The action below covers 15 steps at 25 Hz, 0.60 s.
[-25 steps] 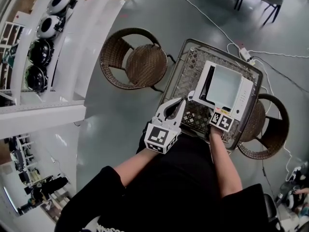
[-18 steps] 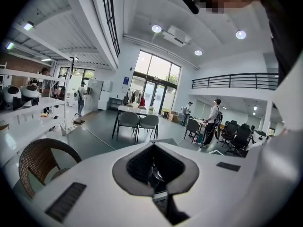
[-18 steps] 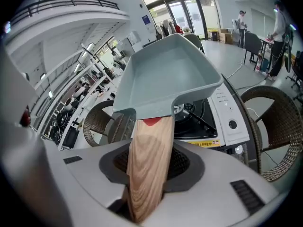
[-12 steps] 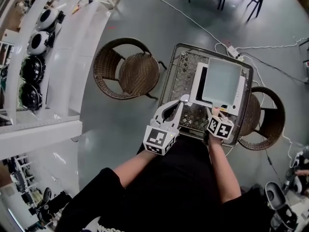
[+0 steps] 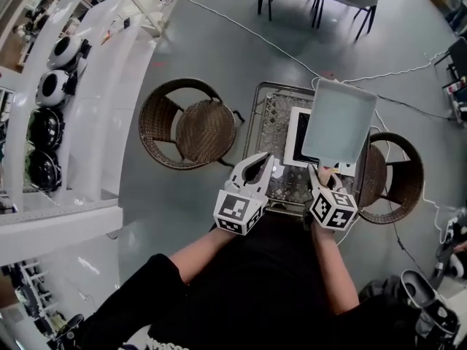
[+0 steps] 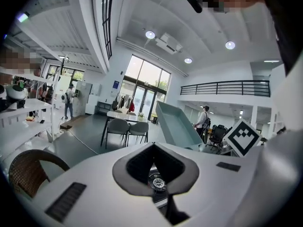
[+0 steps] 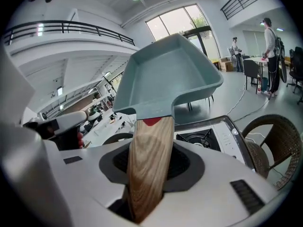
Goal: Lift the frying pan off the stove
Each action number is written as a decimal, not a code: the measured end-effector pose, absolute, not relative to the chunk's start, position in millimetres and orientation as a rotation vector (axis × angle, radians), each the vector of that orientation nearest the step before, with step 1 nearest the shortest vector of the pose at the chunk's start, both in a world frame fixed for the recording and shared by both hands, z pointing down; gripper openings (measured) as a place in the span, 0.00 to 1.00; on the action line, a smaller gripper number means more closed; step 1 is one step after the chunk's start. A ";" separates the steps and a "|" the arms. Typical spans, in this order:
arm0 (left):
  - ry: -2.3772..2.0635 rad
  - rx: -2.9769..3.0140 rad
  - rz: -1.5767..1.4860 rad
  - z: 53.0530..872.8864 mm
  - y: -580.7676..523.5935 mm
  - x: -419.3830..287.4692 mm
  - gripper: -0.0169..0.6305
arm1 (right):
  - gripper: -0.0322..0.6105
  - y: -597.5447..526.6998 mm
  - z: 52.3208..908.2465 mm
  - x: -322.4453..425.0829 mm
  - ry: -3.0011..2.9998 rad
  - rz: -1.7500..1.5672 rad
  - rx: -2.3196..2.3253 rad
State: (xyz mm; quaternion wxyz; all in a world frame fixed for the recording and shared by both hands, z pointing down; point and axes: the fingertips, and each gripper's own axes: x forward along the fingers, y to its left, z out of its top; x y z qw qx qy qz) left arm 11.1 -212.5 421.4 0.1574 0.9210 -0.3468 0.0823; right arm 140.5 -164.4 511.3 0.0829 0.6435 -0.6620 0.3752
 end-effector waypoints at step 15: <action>-0.863 2.771 0.091 367.5 -211.1 15.2 0.04 | 0.27 -147.4 392.0 127.2 -2.064 0.740 2.178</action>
